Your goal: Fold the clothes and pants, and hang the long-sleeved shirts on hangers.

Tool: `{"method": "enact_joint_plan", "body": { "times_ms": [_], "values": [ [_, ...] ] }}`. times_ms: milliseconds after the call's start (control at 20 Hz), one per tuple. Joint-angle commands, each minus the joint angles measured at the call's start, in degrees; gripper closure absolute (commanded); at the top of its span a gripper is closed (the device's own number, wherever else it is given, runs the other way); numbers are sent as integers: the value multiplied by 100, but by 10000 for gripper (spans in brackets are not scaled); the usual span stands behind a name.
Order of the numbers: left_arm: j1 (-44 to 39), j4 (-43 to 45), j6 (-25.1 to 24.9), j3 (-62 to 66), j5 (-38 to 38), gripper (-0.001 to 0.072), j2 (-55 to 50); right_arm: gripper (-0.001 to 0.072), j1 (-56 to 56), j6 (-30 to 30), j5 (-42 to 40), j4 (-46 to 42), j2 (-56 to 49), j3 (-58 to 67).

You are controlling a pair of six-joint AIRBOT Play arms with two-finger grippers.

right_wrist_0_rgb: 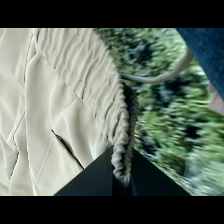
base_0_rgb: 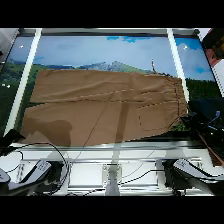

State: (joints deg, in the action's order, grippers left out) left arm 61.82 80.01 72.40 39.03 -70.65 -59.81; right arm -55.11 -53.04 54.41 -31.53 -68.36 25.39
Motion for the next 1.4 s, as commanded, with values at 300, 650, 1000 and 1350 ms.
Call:
{"method": "enact_joint_plan", "body": {
  "times_ms": [300, 650, 1000, 1350],
  "values": [
    [7, -282, -286, -107, 739, 83, -625, 668, 4, -2, 0, 22, -2, 4],
    [7, -793, -546, -339, 1329, 303, -721, 669, 4, 116, 44, 2, 22, 101],
    [4, -1169, -730, -354, 1366, 684, -765, 670, 4, -70, 363, -146, 671, 356],
    [-286, -2492, -1132, 291, 1257, 688, -199, 672, 175, -1757, 1200, -2315, 1499, 1425]
  ]
}}
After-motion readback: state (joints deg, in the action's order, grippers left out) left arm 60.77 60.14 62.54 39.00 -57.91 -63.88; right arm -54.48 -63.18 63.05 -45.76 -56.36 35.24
